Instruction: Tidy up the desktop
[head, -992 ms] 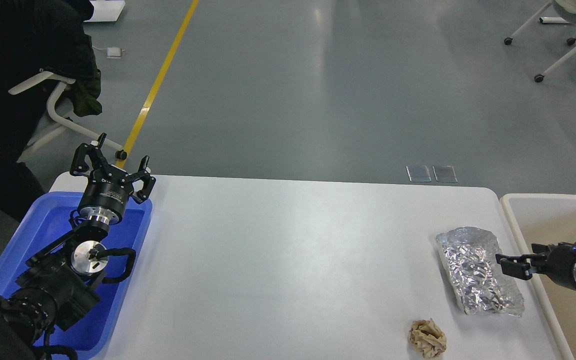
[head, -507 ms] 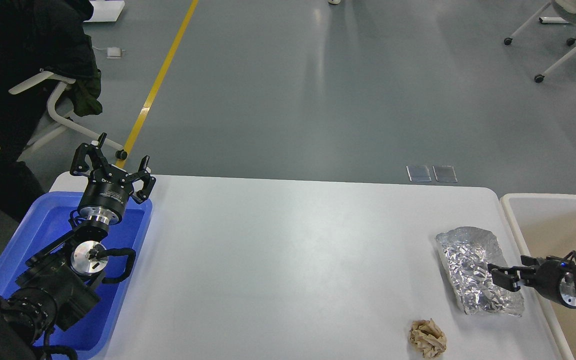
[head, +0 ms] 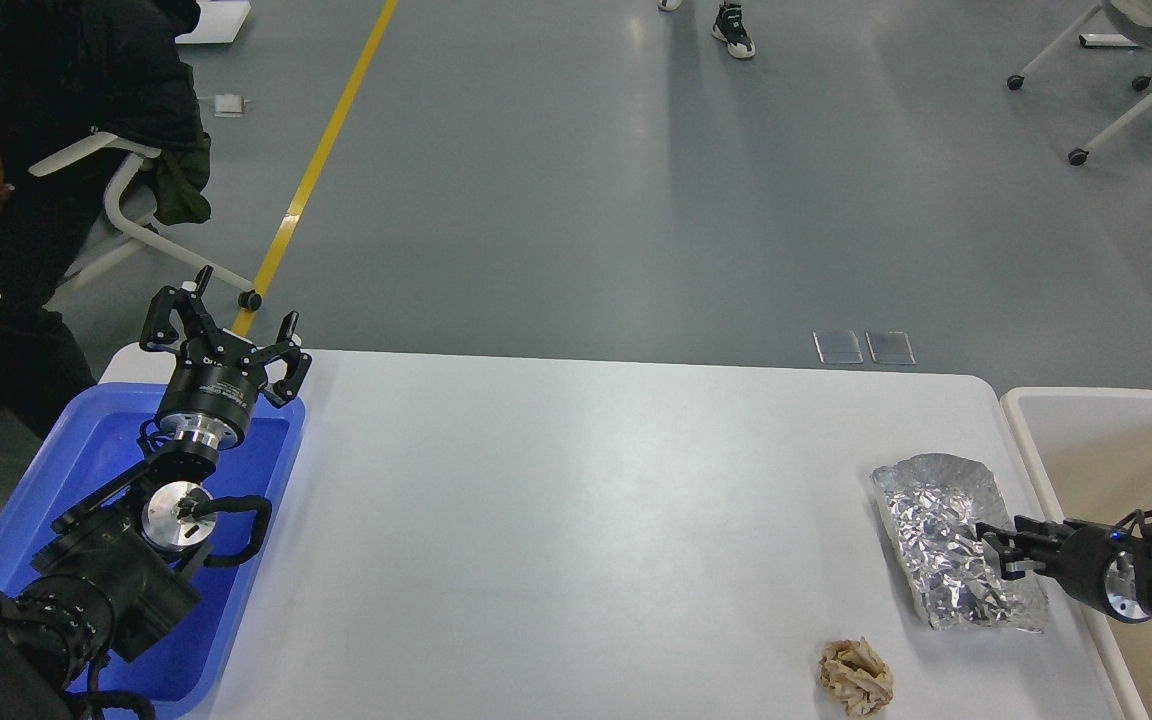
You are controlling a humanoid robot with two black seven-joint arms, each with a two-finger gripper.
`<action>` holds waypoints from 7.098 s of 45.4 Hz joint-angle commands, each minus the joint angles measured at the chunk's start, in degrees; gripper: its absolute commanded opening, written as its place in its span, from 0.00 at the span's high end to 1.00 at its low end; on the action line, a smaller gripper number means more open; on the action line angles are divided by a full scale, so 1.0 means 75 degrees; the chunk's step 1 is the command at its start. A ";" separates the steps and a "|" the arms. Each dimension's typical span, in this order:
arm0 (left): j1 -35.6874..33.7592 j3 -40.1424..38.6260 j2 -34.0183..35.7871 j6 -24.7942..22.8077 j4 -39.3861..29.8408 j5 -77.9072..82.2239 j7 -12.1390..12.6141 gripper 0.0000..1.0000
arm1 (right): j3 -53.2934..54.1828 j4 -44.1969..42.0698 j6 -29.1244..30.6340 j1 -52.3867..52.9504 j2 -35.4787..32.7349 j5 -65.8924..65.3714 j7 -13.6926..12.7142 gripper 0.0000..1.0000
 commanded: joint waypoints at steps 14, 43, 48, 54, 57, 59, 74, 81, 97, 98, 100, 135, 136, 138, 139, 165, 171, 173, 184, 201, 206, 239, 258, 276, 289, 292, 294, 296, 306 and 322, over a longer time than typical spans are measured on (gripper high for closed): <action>0.0000 -0.0004 0.0000 0.0002 0.0000 0.0000 0.0000 0.00 | -0.0031 -0.0044 0.0011 -0.0170 0.0161 0.0117 0.0003 0.63; 0.0000 0.0008 0.0000 0.0002 0.0000 0.0000 0.0000 0.00 | -0.0019 -0.0032 0.0011 -0.0158 0.0138 0.0105 0.0132 1.00; 0.0000 -0.0004 0.0000 0.0002 0.0000 0.0000 0.0000 0.00 | 0.0039 0.0073 -0.0001 -0.0006 0.0079 0.0140 0.0155 1.00; 0.0000 0.0008 0.0000 0.0002 0.0000 0.0000 0.0000 0.00 | 0.0262 0.0517 -0.0013 0.0357 -0.0166 0.0175 0.0342 1.00; 0.0000 0.0008 0.0000 0.0002 0.0000 0.0000 0.0000 0.00 | 0.0367 0.1091 -0.0013 0.0661 -0.0634 0.0164 0.0425 1.00; 0.0000 -0.0004 0.0000 0.0002 -0.0012 0.0000 0.0000 0.00 | 0.0414 0.1594 -0.0013 0.0907 -0.0904 0.0175 0.0425 1.00; 0.0000 0.0008 0.0000 0.0002 0.0000 0.0000 0.0000 0.00 | 0.0625 0.4595 0.0151 0.2653 -0.2885 0.0234 0.0437 1.00; 0.0000 -0.0004 0.0000 0.0002 0.0000 0.0000 0.0000 0.00 | 0.0625 0.5721 0.0830 0.3637 -0.3717 0.0468 0.0437 1.00; 0.0000 -0.0004 0.0000 0.0002 -0.0012 0.0000 0.0000 0.00 | 0.0637 0.5980 0.2940 0.5290 -0.4679 0.2623 0.0437 1.00; 0.0000 -0.0004 0.0000 0.0002 0.0000 0.0000 0.0000 0.00 | 0.0637 0.5957 0.3010 0.5337 -0.4702 0.2752 0.0437 1.00; 0.0000 -0.0004 0.0000 -0.0010 0.0000 0.0000 0.0000 0.00 | 0.0637 0.5933 0.3151 0.5419 -0.4749 0.3022 0.0425 1.00; 0.0000 -0.0004 0.0000 0.0002 -0.0012 0.0000 0.0000 0.00 | 0.0063 0.1973 0.3362 0.3850 -0.4163 0.6620 -0.1262 1.00; 0.0000 -0.0004 0.0000 -0.0010 -0.0012 0.0000 0.0000 0.00 | 0.0063 0.1926 0.3362 0.3768 -0.4163 0.6713 -0.1344 1.00; 0.0000 -0.0004 0.0000 -0.0010 0.0000 0.0000 0.0011 0.00 | 0.0063 0.1832 0.3351 0.3593 -0.4082 0.6854 -0.1473 1.00; 0.0000 -0.0004 0.0000 0.0001 0.0000 0.0000 0.0000 0.00 | 0.0063 0.1785 0.3339 0.3522 -0.4023 0.6913 -0.1520 1.00; 0.0000 -0.0004 0.0000 0.0002 0.0000 0.0000 0.0000 0.00 | 0.0577 -0.0477 0.3128 0.1354 -0.2441 0.7019 -0.3231 1.00; 0.0000 -0.0004 0.0000 0.0002 0.0000 0.0000 0.0011 0.00 | 0.1105 -0.1144 0.3128 0.0652 -0.1832 0.7007 -0.3465 1.00; 0.0000 -0.0004 0.0000 0.0002 0.0000 0.0000 0.0000 0.00 | 0.1257 -0.1297 0.3128 0.0417 -0.1610 0.7007 -0.3501 1.00; 0.0000 -0.0004 0.0000 0.0001 0.0000 0.0000 0.0000 0.00 | 0.1996 -0.1450 0.3116 -0.0381 -0.0999 0.7007 -0.3524 1.00; 0.0000 -0.0004 0.0000 0.0002 0.0000 0.0000 0.0000 0.00 | 0.2348 -0.1895 0.2999 -0.0873 -0.0425 0.7031 -0.3524 1.00; 0.0000 -0.0004 0.0000 -0.0010 0.0000 0.0000 0.0000 0.00 | 0.2442 -0.1895 0.2999 -0.0920 -0.0390 0.7019 -0.3524 1.00; 0.0000 -0.0004 0.0000 0.0002 0.0000 0.0000 0.0000 0.00 | 0.3495 -0.1778 0.2097 -0.0416 -0.0507 0.6937 -0.3513 0.01; 0.0000 -0.0004 0.0000 0.0002 0.0000 0.0000 0.0000 0.00 | 0.6812 -0.1603 0.2097 0.1235 -0.1081 0.6937 -0.3431 0.00; 0.0000 0.0008 0.0000 0.0001 0.0000 0.0000 0.0000 0.00 | 0.8157 0.1407 0.2436 0.2127 -0.2135 0.6925 -0.2811 0.00; 0.0000 -0.0004 0.0000 0.0002 0.0000 0.0000 0.0000 0.00 | 1.0410 0.3811 0.3269 0.1343 -0.2148 0.6445 -0.1580 0.00; 0.0000 0.0008 0.0000 0.0002 0.0000 0.0000 0.0000 0.00 | 1.0434 0.3823 0.3280 0.1085 -0.1926 0.6398 -0.1042 0.00; 0.0000 -0.0004 0.0000 0.0002 0.0000 0.0000 0.0000 0.00 | 1.0434 0.3823 0.3280 0.0921 -0.1785 0.6398 -0.0667 0.00; 0.0000 0.0008 0.0000 -0.0010 0.0000 0.0000 0.0000 0.00 | 1.0446 0.3823 0.3280 0.0710 -0.1656 0.6398 -0.0397 0.00; 0.0000 -0.0004 0.0000 0.0002 0.0000 0.0000 0.0000 0.00 | 1.0563 0.3706 0.3269 -0.0497 -0.0813 0.6398 -0.0290 0.00; 0.0000 -0.0004 0.0000 -0.0010 0.0000 0.0000 0.0000 0.00 | 1.0563 0.2898 0.3245 -0.1225 0.0395 0.6433 -0.0278 0.00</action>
